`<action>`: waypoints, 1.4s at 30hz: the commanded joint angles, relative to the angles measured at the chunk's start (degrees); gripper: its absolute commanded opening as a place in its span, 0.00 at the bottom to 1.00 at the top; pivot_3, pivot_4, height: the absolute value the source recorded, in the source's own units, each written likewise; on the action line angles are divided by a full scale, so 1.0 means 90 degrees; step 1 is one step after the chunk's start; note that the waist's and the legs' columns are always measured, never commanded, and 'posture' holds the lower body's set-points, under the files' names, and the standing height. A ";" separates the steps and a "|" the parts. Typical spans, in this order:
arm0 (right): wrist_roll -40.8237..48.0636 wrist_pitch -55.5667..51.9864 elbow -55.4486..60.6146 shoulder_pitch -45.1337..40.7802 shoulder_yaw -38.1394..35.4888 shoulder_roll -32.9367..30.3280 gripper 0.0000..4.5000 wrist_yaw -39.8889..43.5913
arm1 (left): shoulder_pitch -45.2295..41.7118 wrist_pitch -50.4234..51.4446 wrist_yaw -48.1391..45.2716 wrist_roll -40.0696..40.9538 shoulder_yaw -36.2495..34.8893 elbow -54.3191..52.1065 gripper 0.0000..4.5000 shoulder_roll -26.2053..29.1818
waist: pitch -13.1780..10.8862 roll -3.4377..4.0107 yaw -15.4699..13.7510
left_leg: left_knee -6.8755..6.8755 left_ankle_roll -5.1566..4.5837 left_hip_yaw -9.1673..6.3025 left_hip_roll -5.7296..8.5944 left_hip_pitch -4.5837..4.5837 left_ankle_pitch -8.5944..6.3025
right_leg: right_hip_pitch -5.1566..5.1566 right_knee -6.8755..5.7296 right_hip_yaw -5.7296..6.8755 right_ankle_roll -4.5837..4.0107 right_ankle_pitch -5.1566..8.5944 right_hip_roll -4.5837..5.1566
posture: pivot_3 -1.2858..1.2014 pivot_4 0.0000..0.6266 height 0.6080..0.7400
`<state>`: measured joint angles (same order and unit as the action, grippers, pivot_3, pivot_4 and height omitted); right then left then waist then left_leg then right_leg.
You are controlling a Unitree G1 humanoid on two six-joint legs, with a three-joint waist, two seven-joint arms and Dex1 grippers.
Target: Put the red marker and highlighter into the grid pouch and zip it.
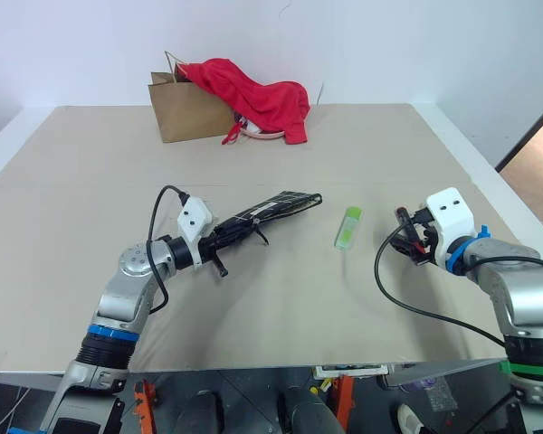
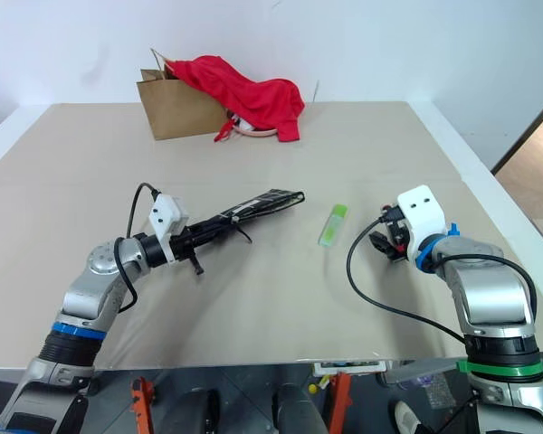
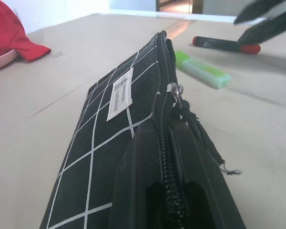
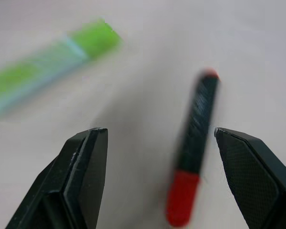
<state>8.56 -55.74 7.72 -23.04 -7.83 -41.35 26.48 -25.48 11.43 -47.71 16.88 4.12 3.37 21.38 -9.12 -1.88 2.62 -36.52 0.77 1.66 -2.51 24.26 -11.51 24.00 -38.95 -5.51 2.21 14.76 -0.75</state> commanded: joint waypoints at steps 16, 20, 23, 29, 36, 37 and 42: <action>0.0016 0.0602 -0.0789 0.0253 -0.0450 -0.0060 0.11 -0.0155 | -0.0084 -0.0120 -0.0090 0.0111 -0.0202 -0.0162 0.00 0.0123 | 0.0000 0.0000 -0.0002 | 0.0000 0.0000 -0.0002 0.0001 0.0000 0.0000 | -0.0003 0.0000 0.0002 0.0012 0.0006 0.0000 | 0.52 0.24 1.00; 0.0028 0.0722 -0.0800 0.0238 -0.0478 -0.0102 0.11 -0.0121 | -0.0079 -0.0163 -0.0159 0.0128 -0.0238 -0.0101 0.00 0.0145 | 0.0000 0.0000 -0.0002 | 0.0000 0.0000 -0.0003 0.0001 -0.0001 0.0000 | -0.0003 0.0000 0.0002 0.0012 0.0005 0.0000 | 0.52 0.24 1.00; 0.0168 0.1227 -0.0668 0.0035 -0.0595 0.0001 0.11 -0.0032 | -0.0041 -0.0195 -0.0293 0.0206 -0.0267 -0.0053 0.00 0.0153 | 0.0000 0.0001 -0.0001 | 0.0000 0.0000 -0.0002 0.0001 -0.0001 0.0000 | -0.0003 0.0000 0.0001 0.0012 0.0005 0.0000 | 0.52 0.24 1.00; 0.0232 0.3414 0.0416 -0.0097 0.0019 -0.0729 0.11 0.1635 | 0.0242 -0.0321 -0.0723 0.0396 -0.0323 -0.0003 0.00 0.0259 | -0.0009 0.0021 0.0015 | 0.0004 -0.0002 0.0003 -0.0002 -0.0002 -0.0001 | 0.0003 0.0000 -0.0006 0.0013 0.0005 -0.0004 | 0.52 0.24 1.00; 0.0201 0.4201 0.0807 -0.0400 0.0417 -0.1517 0.11 0.2845 | 0.0244 -0.0405 -0.0779 0.0407 -0.0339 0.0042 0.00 0.0252 | -0.0008 0.0015 -0.0006 | -0.0002 -0.0002 -0.0006 0.0002 -0.0001 -0.0002 | -0.0009 0.0004 0.0010 0.0016 0.0008 0.0005 | 0.52 0.24 1.00; 0.0169 0.4274 0.0873 -0.0431 0.0515 -0.1579 0.11 0.2991 | 0.0247 -0.0398 -0.0775 0.0419 -0.0339 0.0023 0.00 0.0249 | -0.0008 0.0015 -0.0005 | -0.0003 -0.0002 -0.0003 0.0003 -0.0001 -0.0002 | -0.0008 0.0004 0.0006 0.0018 0.0007 0.0006 | 0.52 0.24 1.00; -0.0235 0.4634 0.0829 -0.0562 0.1004 -0.1786 0.11 0.3359 | 0.0201 -0.0340 -0.0733 0.0501 -0.0351 -0.0061 0.00 0.0229 | -0.0008 0.0015 -0.0007 | -0.0005 -0.0002 -0.0003 0.0000 -0.0002 -0.0002 | -0.0006 0.0004 0.0006 0.0017 0.0005 0.0004 | 0.52 0.24 1.00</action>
<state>7.65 -15.54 14.44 -26.69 1.51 -56.27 56.19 -22.98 8.86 -54.31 20.34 2.24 4.49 23.39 -9.20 -1.74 2.56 -36.56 0.75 1.63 -2.51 24.25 -11.52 23.95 -38.92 -5.45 2.36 14.81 -0.72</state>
